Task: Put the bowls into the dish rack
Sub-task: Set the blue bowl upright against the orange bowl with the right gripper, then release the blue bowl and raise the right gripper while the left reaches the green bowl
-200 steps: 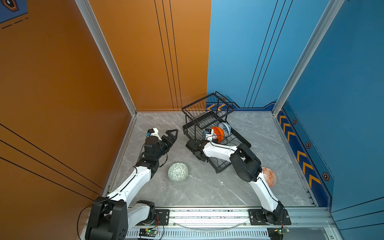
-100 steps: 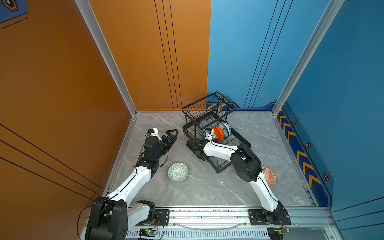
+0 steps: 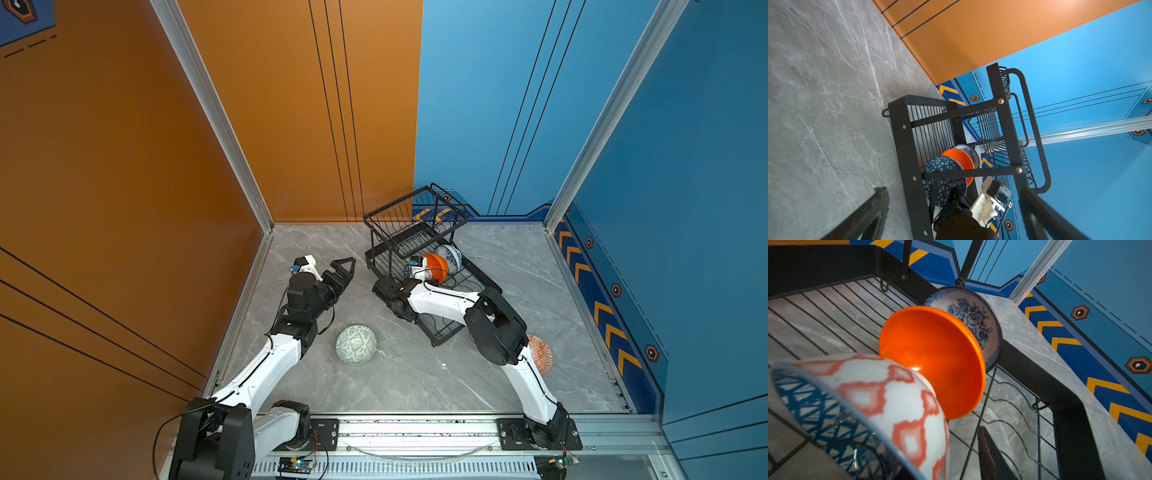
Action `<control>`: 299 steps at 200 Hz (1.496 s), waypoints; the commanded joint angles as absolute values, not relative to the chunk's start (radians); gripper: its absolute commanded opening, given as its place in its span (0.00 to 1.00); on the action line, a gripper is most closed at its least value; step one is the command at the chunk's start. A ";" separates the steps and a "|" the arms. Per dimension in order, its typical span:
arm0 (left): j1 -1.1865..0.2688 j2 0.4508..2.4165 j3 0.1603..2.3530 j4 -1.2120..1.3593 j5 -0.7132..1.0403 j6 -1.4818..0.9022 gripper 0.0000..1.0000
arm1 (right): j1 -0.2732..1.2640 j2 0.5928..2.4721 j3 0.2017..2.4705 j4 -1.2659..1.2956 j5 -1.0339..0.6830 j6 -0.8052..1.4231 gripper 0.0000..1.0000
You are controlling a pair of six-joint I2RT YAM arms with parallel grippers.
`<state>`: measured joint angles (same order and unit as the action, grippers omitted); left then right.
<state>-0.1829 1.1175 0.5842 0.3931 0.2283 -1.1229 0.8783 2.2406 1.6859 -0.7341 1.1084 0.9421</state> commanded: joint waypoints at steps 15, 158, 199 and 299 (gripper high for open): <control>-0.205 1.091 0.580 0.381 0.207 -1.100 0.98 | 0.894 2.145 1.620 -0.673 1.066 0.898 0.40; -0.235 0.977 0.532 0.101 0.136 -1.014 0.98 | 0.892 1.721 1.138 -0.242 0.842 0.678 0.99; -0.263 0.933 0.519 -0.034 0.097 -0.974 0.98 | 0.853 1.580 1.010 -0.131 0.704 0.601 1.00; -0.305 0.910 0.563 -0.466 0.035 -0.849 0.98 | 0.625 1.299 0.893 -0.133 0.343 0.464 1.00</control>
<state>-0.3004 0.9417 0.5388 -0.3210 0.0933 -0.8997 0.6441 1.3258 0.9165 -0.1287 0.4313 0.5140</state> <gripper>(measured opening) 0.981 0.999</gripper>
